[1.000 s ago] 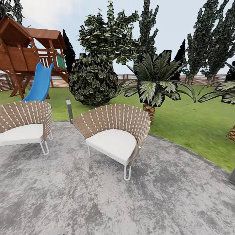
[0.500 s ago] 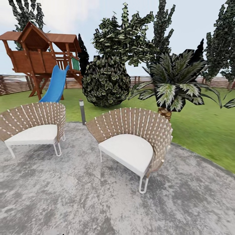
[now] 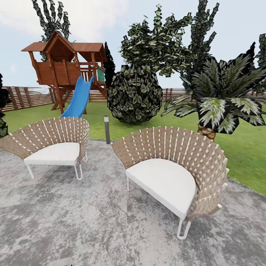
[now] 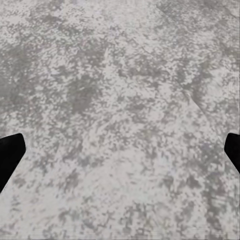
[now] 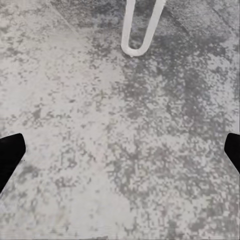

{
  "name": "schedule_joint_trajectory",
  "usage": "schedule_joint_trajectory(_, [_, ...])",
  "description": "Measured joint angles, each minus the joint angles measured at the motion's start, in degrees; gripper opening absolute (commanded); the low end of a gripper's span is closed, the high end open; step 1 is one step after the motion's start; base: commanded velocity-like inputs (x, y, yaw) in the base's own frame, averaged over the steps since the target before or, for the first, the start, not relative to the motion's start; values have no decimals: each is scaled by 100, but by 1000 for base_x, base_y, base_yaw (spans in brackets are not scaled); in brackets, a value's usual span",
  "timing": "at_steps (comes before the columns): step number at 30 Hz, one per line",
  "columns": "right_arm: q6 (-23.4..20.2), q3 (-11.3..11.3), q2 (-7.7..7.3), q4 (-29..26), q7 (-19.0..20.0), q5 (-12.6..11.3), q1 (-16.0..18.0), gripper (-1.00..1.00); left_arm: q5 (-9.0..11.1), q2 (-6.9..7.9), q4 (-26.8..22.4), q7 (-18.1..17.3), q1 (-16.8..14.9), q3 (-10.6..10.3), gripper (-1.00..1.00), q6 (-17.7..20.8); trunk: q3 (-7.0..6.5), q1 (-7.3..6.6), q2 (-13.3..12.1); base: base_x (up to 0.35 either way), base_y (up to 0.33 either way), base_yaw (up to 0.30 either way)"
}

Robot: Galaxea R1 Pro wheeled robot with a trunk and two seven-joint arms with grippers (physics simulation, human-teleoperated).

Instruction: In the garden, pick up the pesticide atomizer on the floor and spray pesticide onto both trees until each tree trunk is fully covered.

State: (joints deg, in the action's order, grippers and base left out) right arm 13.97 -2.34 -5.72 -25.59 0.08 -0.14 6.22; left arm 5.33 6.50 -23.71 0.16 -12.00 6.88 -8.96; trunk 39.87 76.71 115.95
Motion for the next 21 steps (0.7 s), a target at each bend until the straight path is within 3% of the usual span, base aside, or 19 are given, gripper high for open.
schedule_joint_trajectory(21, [0, -1, 0, 0, 0, -2, 0, 100, 0, 1, 0, 0, 0, 1, 100, -3, -123, 0, 0, 337, 31, 208])
